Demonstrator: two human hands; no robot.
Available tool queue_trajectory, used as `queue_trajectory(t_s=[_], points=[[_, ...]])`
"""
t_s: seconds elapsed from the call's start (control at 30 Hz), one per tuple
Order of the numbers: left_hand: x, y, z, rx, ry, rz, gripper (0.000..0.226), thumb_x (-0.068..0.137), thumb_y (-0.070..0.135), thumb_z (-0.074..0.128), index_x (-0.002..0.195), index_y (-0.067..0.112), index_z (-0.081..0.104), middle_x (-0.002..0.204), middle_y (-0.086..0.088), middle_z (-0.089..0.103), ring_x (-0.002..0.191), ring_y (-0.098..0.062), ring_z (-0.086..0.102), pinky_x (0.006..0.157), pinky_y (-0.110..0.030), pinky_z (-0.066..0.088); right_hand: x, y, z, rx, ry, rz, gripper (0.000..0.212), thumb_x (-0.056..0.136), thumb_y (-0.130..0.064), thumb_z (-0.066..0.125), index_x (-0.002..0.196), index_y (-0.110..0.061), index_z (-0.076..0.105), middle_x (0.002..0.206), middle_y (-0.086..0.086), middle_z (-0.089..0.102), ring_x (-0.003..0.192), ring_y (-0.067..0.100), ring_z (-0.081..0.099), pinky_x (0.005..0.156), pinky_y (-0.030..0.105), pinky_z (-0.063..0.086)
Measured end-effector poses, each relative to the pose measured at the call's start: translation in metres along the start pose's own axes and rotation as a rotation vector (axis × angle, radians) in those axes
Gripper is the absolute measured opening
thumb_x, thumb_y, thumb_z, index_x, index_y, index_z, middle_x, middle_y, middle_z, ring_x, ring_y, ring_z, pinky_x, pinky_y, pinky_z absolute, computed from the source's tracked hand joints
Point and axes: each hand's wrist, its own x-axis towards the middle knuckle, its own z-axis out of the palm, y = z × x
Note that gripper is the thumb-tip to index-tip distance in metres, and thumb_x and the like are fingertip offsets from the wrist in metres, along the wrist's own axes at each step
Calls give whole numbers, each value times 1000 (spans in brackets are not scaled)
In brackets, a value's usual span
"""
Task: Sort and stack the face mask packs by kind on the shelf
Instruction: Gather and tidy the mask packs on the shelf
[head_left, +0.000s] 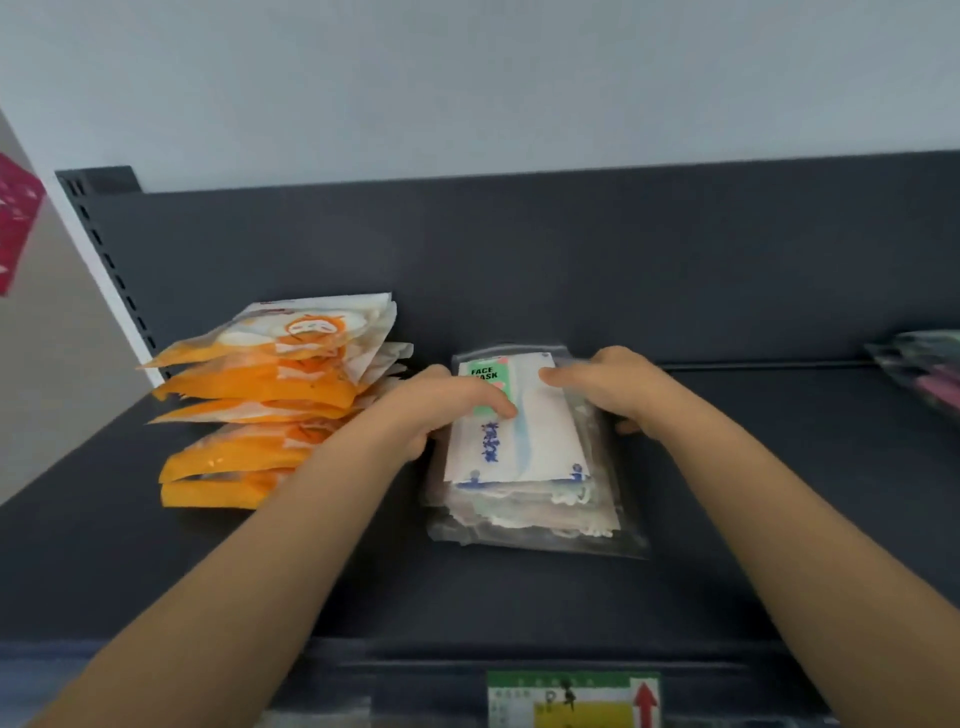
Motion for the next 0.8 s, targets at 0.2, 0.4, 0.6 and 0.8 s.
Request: queue_trajectory(t_s=[0.2, 0.4, 0.6, 0.8], points=[[2, -1, 7, 6, -56, 70, 88, 61, 34, 87, 134, 14, 41, 112, 0, 61, 103, -20, 60, 79, -32, 51, -2, 2, -2, 248, -27, -13, 42, 85, -41, 67, 113, -10, 59, 105, 1, 63, 87, 16, 59, 63, 30, 45], [-2, -2, 4, 41, -34, 54, 96, 66, 38, 84, 144, 15, 32, 122, -2, 57, 110, -22, 56, 83, -32, 49, -6, -3, 0, 270, -73, -84, 24, 86, -38, 67, 89, -14, 67, 86, -2, 70, 79, 14, 65, 68, 30, 47], [-8, -3, 3, -24, 10, 72, 93, 52, 37, 87, 132, 16, 43, 115, -1, 62, 104, -23, 62, 91, -41, 52, -10, 0, 4, 272, -127, -54, 35, 81, -41, 70, 103, -15, 66, 98, -4, 66, 89, 17, 61, 88, 36, 46], [-7, -5, 3, -112, 14, 106, 74, 54, 19, 88, 114, 17, 45, 111, -7, 68, 99, -27, 67, 90, -46, 54, -10, 3, 7, 345, -152, -111, 35, 81, -39, 70, 109, -16, 69, 101, -4, 73, 96, 16, 66, 96, 39, 48]])
